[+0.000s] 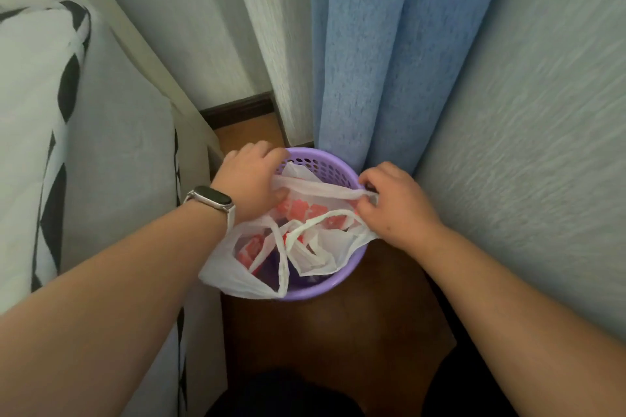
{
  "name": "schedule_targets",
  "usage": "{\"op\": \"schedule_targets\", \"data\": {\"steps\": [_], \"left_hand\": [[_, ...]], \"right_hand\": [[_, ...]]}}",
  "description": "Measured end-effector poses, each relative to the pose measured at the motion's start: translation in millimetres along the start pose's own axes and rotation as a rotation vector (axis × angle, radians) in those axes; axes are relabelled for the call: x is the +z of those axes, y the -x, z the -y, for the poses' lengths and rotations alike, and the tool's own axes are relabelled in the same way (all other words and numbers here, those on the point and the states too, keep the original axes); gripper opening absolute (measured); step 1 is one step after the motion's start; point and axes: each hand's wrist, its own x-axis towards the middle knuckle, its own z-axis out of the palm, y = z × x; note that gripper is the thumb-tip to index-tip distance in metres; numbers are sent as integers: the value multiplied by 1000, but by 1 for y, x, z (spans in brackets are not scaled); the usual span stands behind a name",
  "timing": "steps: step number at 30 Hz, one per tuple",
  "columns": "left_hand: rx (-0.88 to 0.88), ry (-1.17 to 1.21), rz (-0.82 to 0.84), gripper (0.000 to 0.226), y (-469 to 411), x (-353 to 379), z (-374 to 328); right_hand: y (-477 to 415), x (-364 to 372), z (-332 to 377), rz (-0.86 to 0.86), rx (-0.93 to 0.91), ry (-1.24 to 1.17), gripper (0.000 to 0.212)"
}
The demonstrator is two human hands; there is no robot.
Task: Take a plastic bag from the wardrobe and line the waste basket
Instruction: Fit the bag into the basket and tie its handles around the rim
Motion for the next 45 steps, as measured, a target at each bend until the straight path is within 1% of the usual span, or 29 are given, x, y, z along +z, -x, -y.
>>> {"op": "schedule_targets", "data": {"steps": [1,3,5,7,9,11,12,14,16,19,21,25,27,29,31,33,35,36,38,41,43,45], "left_hand": [[66,-28,-30,49,1,-8,-6],[131,0,-40,31,7,-23,-18],[97,109,53,14,19,-27,-27],[84,201,152,15,38,-22,-29],[108,248,305,23,58,-15,-30],[132,198,443,33,73,-13,-30],[128,172,460,36,78,-14,-29],[112,168,420,37,84,-16,-28],[102,166,376,35,88,-16,-31],[69,142,350,11,92,-10,-40],[58,119,311,21,95,-4,-44],[37,244,234,27,108,3,-50],[17,303,221,16,114,5,-51],[17,294,231,8,119,9,-48],[24,281,255,4,122,12,-45],[37,258,255,11,124,15,-44],[48,189,265,15,128,16,-43],[40,153,279,22,130,17,-42],[20,103,322,30,134,19,-39],[-12,74,359,23,137,17,-40],[-27,38,383,16,136,14,-40],[-39,-23,415,13,136,12,-39]], "right_hand": [[2,-3,7,-15,-54,12,17],[8,-7,22,-44,-161,36,21],[15,-6,36,-7,-216,5,20],[24,-2,50,119,-246,-59,21],[33,5,60,258,-258,-109,29],[40,9,64,381,-247,-107,40],[43,11,64,432,-240,-86,43],[49,12,61,494,-228,-42,44],[57,12,59,521,-190,-65,42],[63,14,57,459,-96,-115,46],[64,14,56,404,-78,-81,45],[67,19,57,437,-153,-3,33],[68,21,57,440,-231,73,25],[70,20,56,449,-311,146,22],[71,18,56,483,-340,161,17],[71,14,54,520,-317,157,14],[70,8,51,517,-329,207,20],[69,5,51,518,-332,238,23],[71,1,47,547,-319,268,23],[74,0,41,582,-281,282,23],[74,0,37,600,-246,301,17],[73,-2,32,632,-195,314,16]]}}
